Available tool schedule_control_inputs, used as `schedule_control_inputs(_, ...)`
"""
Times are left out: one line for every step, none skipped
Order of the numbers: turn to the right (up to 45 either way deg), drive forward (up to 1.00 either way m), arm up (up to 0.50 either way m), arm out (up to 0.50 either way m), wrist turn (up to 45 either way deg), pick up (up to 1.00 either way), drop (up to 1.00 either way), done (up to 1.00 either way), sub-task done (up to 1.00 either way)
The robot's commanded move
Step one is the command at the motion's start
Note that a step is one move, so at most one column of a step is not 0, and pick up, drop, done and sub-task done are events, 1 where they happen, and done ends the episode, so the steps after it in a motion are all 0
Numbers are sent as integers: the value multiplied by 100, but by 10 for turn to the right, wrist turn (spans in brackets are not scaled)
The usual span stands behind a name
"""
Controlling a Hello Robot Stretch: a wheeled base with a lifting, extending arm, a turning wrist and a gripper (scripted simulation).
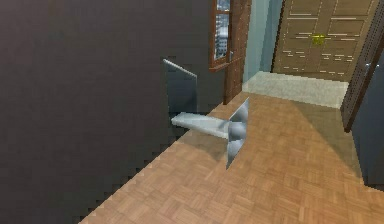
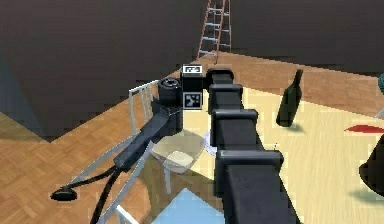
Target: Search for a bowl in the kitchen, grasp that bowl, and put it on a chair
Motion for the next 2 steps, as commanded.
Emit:
schedule_control_inputs(0,0,0,0,450,0,0,0,0)
schedule_control_inputs(0,0,0,0,450,0,0,0,0)
